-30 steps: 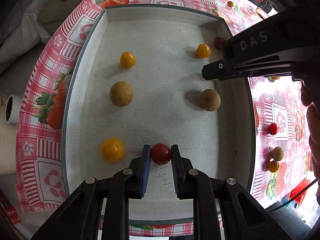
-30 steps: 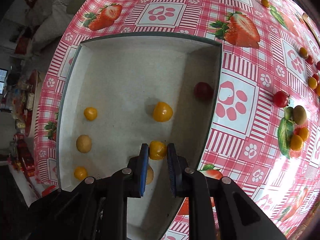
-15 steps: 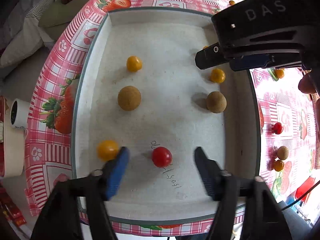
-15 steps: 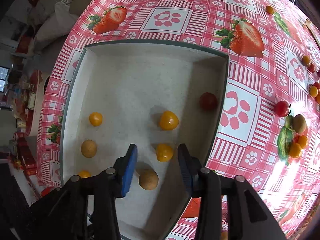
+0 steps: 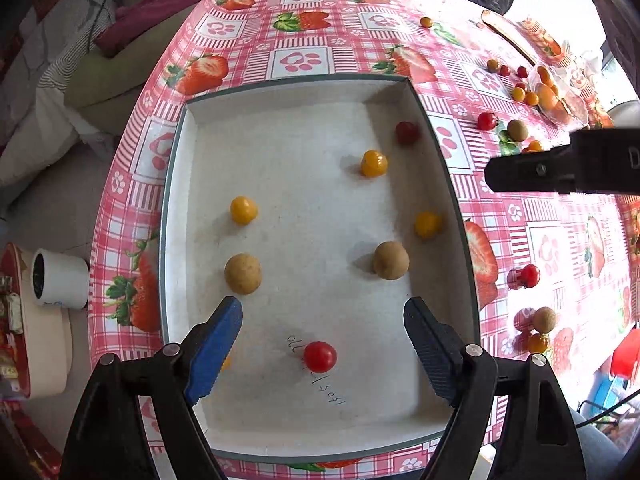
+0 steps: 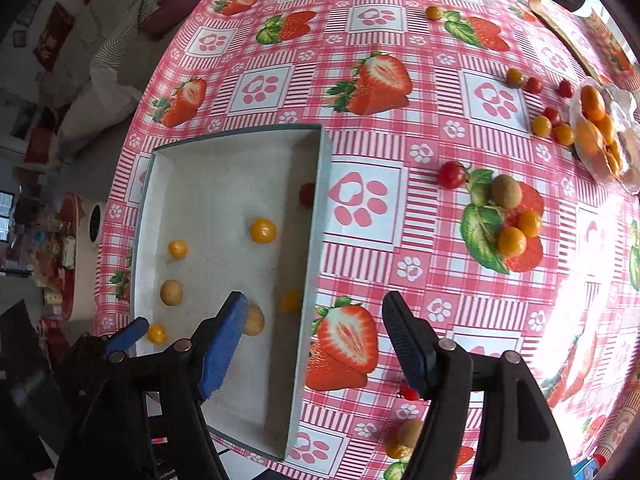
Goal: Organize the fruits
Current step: 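Move both tools from the tray back toward the fruit on the tablecloth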
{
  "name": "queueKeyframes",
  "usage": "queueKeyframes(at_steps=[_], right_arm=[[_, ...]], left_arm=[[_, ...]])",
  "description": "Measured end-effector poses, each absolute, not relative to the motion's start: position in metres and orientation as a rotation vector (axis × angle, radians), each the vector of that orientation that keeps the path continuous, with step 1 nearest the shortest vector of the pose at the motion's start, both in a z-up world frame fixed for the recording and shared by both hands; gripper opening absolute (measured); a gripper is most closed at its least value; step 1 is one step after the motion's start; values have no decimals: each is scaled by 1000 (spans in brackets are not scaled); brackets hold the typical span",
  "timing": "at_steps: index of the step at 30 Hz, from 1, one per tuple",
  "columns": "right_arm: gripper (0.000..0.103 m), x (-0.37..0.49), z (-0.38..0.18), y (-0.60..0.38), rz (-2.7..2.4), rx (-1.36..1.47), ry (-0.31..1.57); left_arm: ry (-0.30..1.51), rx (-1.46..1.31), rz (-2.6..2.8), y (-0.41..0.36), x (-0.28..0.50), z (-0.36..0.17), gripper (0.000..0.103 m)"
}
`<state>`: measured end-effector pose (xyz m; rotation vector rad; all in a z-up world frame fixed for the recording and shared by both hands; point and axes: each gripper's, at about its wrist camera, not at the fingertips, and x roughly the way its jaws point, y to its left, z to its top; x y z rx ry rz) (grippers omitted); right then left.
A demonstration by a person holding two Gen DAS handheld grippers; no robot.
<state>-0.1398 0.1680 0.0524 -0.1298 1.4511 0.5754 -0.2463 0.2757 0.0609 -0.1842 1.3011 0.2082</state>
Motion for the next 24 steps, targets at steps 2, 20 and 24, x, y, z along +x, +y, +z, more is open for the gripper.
queueKeyframes(at_steps=[2, 20, 24], right_arm=[[74, -139, 52, 144, 525, -108, 1458], [74, -185, 14, 19, 354, -68, 1571], [73, -197, 4, 26, 384, -52, 1596]], left_arm=[[1293, -161, 184, 268, -237, 65, 84], [1276, 3, 23, 199, -154, 77, 84], [1289, 13, 10, 193, -128, 71, 84]])
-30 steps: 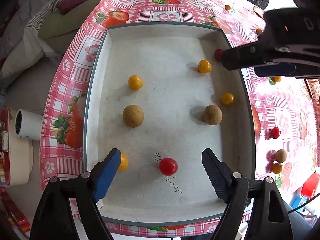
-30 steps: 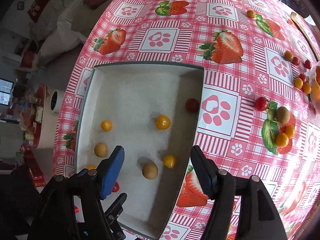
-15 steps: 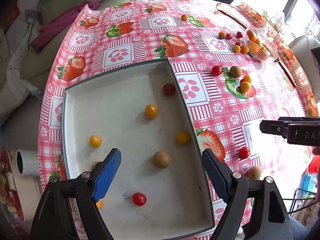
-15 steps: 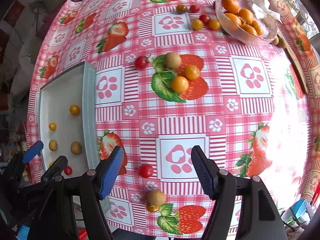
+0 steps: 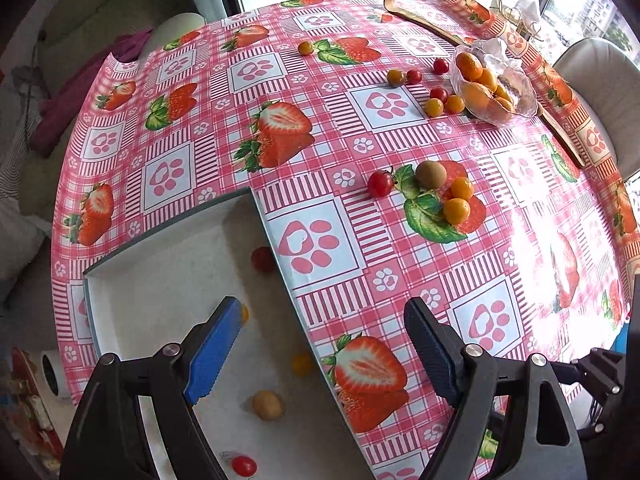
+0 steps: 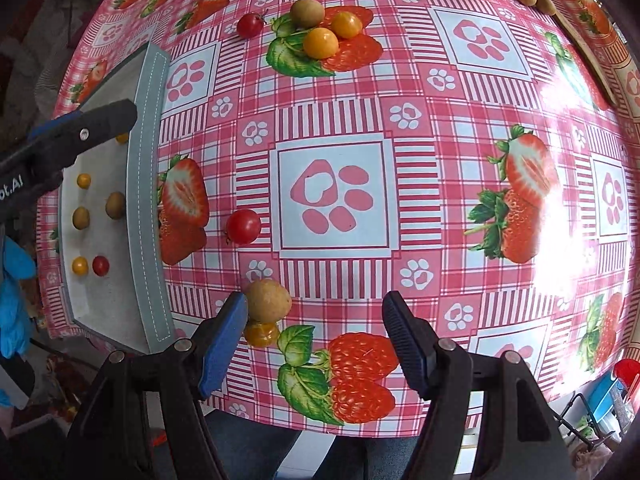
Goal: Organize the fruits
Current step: 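Move both tools from the tray back toward the fruit on the tablecloth, then grasp a red cherry tomato with the left tool while the right tool grasps a brown kiwi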
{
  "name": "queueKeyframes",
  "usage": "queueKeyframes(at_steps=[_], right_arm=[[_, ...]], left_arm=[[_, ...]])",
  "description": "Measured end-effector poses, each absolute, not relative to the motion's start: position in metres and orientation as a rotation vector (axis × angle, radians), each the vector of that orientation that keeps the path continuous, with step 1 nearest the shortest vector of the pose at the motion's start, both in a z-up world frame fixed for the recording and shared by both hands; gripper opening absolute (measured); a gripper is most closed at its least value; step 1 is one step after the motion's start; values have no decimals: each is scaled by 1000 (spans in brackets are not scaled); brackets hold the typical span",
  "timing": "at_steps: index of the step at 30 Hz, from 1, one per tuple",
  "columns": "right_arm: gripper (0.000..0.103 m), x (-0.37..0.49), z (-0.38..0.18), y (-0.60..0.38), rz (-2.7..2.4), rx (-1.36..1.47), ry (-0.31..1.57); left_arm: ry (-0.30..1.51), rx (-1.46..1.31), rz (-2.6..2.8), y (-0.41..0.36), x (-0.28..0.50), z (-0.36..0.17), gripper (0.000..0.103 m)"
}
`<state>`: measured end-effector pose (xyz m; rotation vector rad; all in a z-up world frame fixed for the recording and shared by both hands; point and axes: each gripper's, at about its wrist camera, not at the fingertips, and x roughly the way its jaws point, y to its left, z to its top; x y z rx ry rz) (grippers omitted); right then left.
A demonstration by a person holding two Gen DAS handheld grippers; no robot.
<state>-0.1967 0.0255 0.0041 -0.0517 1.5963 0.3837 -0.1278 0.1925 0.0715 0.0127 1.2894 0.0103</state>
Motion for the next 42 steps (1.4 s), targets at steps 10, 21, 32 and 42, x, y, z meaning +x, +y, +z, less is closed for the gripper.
queueKeyframes(at_steps=[10, 21, 32, 42], right_arm=[[61, -204, -14, 43, 406, -37, 1616], [37, -202, -16, 75, 381, -114, 1600], [31, -198, -14, 59, 385, -27, 1599], [31, -183, 5, 25, 354, 74, 1556]], left_arm=[[1314, 40, -25, 175, -72, 46, 84], [1340, 77, -43, 157, -41, 16, 70], [1327, 32, -98, 154, -38, 15, 26], [1288, -63, -96, 173, -68, 46, 24]])
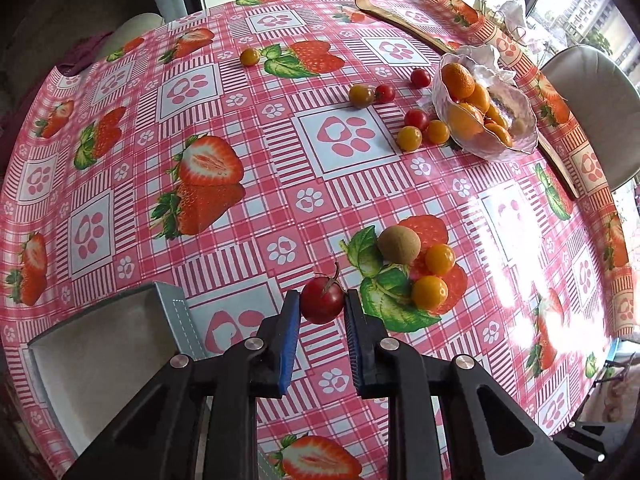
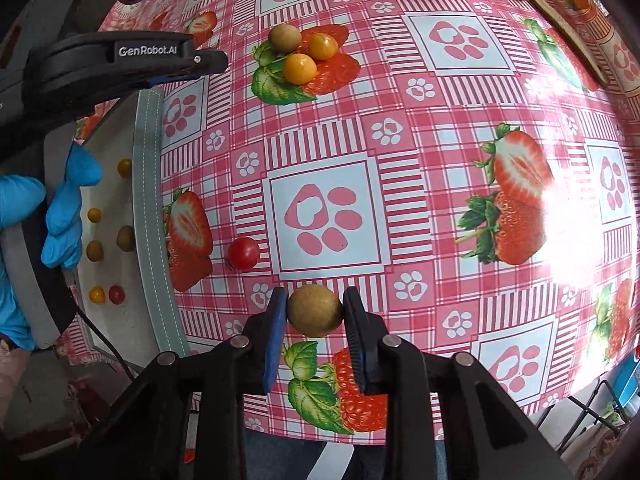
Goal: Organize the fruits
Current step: 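Grasp a red cherry tomato with the left tool while the right tool grasps a brown kiwi, then carry both fruits over the white tray and open both tools to release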
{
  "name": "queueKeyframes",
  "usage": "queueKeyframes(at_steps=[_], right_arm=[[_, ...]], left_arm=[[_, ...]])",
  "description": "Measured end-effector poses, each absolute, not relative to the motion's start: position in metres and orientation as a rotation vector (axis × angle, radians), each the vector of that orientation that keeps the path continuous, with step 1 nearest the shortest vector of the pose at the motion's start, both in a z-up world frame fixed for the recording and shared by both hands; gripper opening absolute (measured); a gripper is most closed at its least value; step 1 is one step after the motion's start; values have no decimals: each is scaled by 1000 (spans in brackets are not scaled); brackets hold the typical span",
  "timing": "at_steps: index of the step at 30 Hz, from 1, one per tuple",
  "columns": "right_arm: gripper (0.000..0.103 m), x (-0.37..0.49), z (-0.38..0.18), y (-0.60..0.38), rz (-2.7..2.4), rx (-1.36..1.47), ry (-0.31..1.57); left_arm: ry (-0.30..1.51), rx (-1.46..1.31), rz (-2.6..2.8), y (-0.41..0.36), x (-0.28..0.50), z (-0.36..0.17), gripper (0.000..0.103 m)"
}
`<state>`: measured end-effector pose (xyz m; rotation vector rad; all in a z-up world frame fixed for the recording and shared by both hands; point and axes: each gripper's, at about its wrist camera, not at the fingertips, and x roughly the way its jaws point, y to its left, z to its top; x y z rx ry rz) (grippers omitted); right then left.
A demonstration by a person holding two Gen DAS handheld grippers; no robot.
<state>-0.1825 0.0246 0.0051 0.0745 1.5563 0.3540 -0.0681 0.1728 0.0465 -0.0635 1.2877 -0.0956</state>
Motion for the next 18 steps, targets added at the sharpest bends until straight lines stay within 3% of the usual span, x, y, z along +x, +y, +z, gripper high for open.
queueKeyframes(at_steps=[18], right_arm=[[31, -175, 24, 17, 341, 52, 1527]], left_arm=[[1243, -160, -15, 218, -151, 80, 23]])
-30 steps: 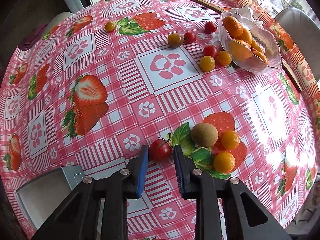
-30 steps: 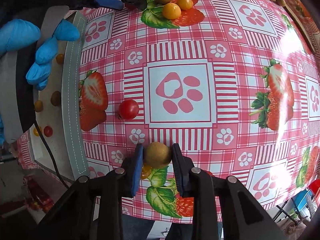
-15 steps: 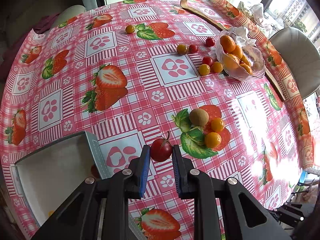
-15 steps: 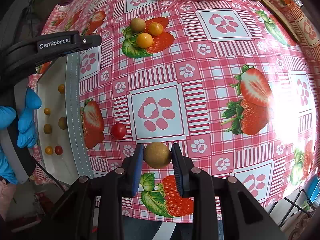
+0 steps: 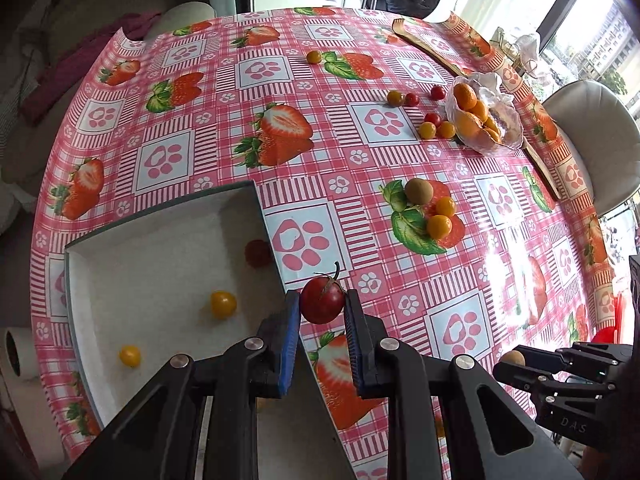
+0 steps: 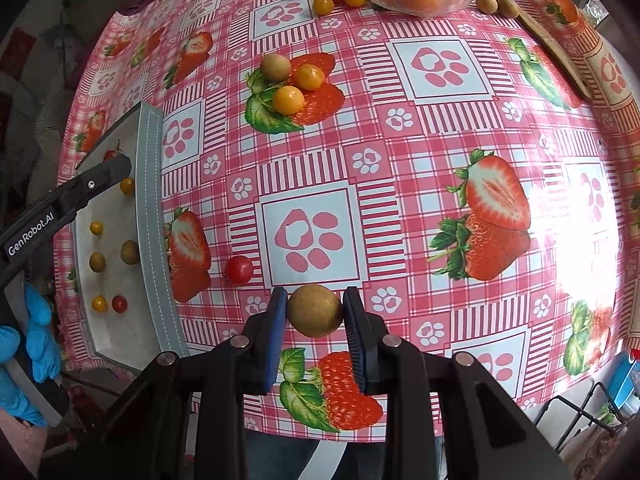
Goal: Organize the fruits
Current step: 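Carry both fruits over the white tray and open both tools to release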
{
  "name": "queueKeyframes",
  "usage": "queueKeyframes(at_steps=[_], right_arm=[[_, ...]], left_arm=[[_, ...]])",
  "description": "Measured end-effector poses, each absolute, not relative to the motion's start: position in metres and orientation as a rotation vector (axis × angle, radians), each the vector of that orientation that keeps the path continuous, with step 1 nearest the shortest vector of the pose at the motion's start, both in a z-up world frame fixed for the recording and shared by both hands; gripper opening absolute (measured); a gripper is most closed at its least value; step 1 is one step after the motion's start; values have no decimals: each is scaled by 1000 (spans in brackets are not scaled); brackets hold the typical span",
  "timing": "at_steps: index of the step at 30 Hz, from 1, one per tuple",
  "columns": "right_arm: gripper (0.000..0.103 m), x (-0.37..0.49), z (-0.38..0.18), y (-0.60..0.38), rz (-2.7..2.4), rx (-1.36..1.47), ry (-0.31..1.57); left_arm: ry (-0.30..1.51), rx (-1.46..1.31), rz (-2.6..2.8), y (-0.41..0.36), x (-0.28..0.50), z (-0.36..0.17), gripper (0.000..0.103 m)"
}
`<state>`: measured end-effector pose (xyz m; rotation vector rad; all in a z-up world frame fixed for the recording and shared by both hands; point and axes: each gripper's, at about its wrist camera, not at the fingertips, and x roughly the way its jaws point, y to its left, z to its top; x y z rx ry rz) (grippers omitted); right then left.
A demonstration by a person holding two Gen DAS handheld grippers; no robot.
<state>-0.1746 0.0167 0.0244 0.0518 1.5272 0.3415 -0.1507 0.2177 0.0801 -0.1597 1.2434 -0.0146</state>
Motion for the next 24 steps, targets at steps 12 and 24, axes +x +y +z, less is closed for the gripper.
queueKeyframes(at_steps=[12, 24], right_arm=[[31, -164, 44, 84, 483, -47, 1484], [31, -127, 49, 186, 627, -96, 1445]], left_arm=[[1228, -235, 147, 280, -188, 79, 23], [1224, -282, 300, 346, -175, 54, 23]])
